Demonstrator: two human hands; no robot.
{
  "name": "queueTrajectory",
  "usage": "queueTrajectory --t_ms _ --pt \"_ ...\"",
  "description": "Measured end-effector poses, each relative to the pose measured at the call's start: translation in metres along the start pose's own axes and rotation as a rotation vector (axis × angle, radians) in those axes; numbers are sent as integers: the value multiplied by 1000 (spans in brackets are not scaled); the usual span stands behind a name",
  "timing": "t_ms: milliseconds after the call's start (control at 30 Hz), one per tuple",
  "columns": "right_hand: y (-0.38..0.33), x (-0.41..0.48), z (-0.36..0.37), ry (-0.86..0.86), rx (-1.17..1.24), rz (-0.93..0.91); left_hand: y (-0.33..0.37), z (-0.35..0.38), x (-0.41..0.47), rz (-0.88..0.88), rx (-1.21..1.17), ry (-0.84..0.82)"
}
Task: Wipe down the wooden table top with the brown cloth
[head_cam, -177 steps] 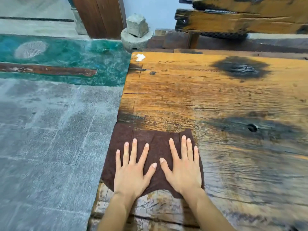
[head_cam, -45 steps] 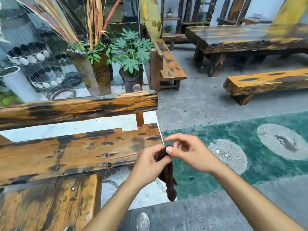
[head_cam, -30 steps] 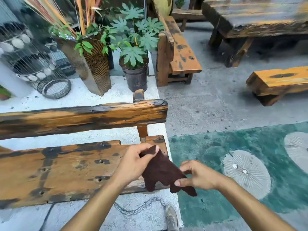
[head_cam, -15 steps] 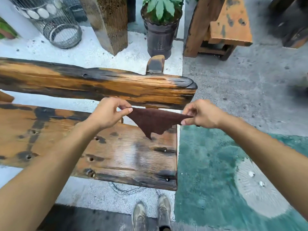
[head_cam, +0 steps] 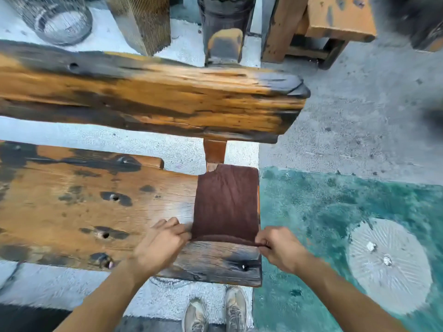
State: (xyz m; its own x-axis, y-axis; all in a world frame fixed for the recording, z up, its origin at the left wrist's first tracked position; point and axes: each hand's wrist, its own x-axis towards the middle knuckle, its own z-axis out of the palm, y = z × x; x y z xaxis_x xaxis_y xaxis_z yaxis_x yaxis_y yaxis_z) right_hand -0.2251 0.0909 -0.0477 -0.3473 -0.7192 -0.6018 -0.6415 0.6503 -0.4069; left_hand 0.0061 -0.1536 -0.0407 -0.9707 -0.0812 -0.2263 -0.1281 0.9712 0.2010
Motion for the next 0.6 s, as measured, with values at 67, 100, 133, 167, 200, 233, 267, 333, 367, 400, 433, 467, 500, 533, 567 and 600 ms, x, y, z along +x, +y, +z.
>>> queueTrajectory --t_ms 67,100,133,167,200,233,267,333,367,400,433,467,500,533,567,600 --pt "4 0 28 -24 -28 3 6 23 -8 -15 35 -106" --pt "16 7 68 -56 -48 26 9 69 -15 -21 27 -105" --pt "19 7 82 -45 -63 15 12 80 -17 -26 42 -124" --pt "19 8 83 -30 -69 28 12 84 -17 -43 47 -159" --pt "24 12 113 -50 -61 52 12 114 -24 -48 52 -161" --pt "23 13 120 -31 -45 53 13 117 -24 -60 53 -161" --pt "24 15 120 -30 -57 57 12 114 -22 -81 43 -197" --pt "22 11 151 -95 -79 66 17 143 -37 -130 19 -252" --pt "20 6 158 -129 -119 71 22 146 -42 -157 50 -293" --pt "16 -1 173 -167 -148 67 30 158 -53 -195 64 -351" --pt "13 -4 179 -223 -181 91 36 159 -54 -220 9 -441" --pt "13 -9 189 -288 -200 126 45 166 -59 -252 7 -516" --pt "10 -7 185 -295 -241 132 45 168 -62 -287 16 -567" --pt "12 -12 193 -326 -257 159 49 172 -65 -321 39 -680" --pt "16 -16 199 -376 -265 169 50 176 -69 -255 40 -751" --pt "14 -16 196 -444 -304 134 55 178 -81 -279 -11 -779"
